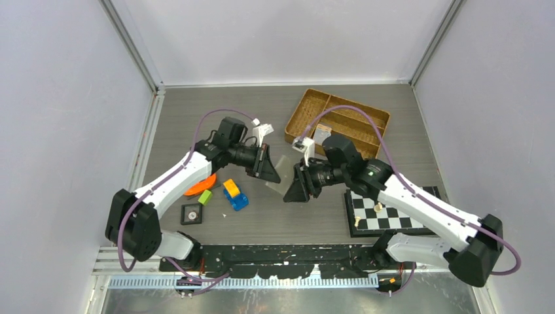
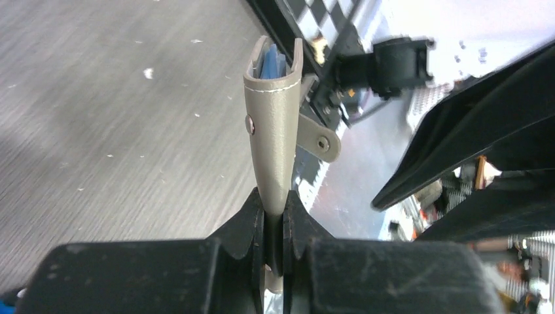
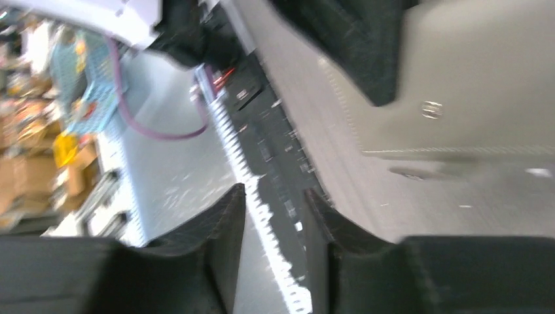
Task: Put the credit cards into the card holder
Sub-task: Open the card holder at the center of the board.
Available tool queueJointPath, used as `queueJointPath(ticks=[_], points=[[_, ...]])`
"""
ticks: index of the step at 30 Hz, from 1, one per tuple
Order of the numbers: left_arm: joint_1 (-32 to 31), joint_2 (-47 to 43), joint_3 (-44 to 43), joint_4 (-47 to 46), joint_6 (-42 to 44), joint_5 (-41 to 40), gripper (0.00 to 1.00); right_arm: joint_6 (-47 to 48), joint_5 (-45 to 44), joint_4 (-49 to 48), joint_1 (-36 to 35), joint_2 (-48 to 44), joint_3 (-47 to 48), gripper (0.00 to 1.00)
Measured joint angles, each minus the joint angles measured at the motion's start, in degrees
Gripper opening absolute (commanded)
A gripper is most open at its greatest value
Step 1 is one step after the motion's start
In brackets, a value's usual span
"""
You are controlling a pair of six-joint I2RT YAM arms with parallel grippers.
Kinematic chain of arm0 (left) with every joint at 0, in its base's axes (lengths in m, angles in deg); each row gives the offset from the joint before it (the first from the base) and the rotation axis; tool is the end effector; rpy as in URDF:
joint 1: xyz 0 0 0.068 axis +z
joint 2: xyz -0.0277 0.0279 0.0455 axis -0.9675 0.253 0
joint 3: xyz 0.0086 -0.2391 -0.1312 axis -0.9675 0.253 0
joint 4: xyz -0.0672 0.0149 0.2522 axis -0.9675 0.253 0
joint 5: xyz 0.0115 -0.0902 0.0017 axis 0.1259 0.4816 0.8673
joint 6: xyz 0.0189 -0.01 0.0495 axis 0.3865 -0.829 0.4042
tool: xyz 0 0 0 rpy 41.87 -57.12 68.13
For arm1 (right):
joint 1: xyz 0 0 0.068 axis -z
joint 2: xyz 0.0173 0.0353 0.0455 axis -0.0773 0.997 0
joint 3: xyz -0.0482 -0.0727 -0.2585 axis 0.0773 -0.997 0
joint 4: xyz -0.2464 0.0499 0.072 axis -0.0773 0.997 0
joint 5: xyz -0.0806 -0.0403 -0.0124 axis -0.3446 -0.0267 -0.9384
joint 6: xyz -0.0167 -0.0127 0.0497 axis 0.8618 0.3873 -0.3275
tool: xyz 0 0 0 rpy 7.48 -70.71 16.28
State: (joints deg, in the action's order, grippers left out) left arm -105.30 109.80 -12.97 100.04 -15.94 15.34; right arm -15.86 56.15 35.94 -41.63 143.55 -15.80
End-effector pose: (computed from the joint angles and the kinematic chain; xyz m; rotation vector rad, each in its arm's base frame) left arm 0.2382 -0.1694 0.2760 0.6559 2.3935 -1.4663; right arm 0.1540 0.1910 0.3118 -0.9284 2.1905 1.3248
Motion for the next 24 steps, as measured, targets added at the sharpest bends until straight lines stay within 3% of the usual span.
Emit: queueJointPath(ticks=[4, 9, 17, 24], points=[[-1.18, -4.22, 7.61, -6.54, -7.26, -9.33, 0.0, -4.55, -15.26, -0.13, -0.02, -5.77, -0.5, 0.64], [-8.76, -7.56, 17.49, -13.38, -16.0, -23.54, 0.0, -12.55, -29.97, -2.95, 0.0, -8.41, -6.12, 0.66], [-17.18, -8.74, 25.9, -25.18, -26.51, -38.05, 0.0, -22.36, -34.53, -8.11, -0.02, -0.61, -16.5, 0.66], [-19.08, -6.19, 27.69, -30.47, -31.04, -42.07, 0.0, -25.77, -33.0, -13.73, -0.02, 3.98, -17.51, 0.59]])
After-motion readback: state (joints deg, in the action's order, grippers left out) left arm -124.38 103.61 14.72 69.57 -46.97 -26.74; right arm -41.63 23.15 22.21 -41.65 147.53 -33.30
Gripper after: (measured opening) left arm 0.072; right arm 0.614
